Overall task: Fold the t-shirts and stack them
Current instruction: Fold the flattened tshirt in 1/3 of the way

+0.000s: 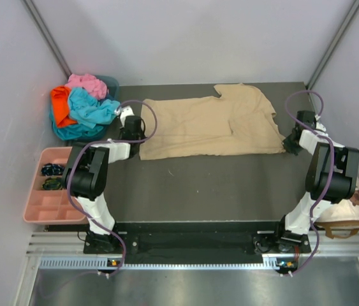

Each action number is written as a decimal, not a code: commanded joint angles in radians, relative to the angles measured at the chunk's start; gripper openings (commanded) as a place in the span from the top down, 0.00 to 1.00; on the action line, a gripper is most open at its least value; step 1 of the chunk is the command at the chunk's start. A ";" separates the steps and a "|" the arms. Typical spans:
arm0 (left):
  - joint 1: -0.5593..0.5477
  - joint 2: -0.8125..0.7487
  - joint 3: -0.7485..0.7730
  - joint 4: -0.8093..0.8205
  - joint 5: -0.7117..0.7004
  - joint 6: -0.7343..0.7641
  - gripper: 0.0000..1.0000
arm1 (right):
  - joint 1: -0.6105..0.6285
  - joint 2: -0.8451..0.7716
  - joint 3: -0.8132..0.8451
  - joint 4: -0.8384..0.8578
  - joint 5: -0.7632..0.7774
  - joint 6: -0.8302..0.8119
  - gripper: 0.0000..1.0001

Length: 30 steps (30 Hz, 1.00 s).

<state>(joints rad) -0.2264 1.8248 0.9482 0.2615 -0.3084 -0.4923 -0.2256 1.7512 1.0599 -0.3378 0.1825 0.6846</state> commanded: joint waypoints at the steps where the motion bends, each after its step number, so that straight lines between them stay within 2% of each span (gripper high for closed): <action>1: 0.058 -0.004 0.032 0.034 -0.015 -0.002 1.00 | -0.018 -0.032 0.003 0.002 0.020 0.009 1.00; 11: 0.076 0.013 0.072 0.028 0.003 -0.003 1.00 | -0.018 -0.045 0.002 -0.004 0.029 0.012 1.00; 16: 0.078 0.015 0.078 0.022 0.014 -0.005 0.90 | -0.018 -0.042 0.003 -0.004 0.029 0.015 1.00; 18: 0.079 0.016 0.078 0.021 0.003 -0.006 0.82 | -0.018 -0.042 0.006 -0.004 0.026 0.015 1.00; 30: 0.079 -0.010 0.087 -0.018 -0.060 -0.029 0.71 | -0.018 -0.025 -0.002 0.006 -0.025 0.033 1.00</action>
<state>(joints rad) -0.1513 1.8423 1.0054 0.2543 -0.3161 -0.5030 -0.2256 1.7512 1.0599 -0.3386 0.1669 0.7029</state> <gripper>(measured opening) 0.283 0.018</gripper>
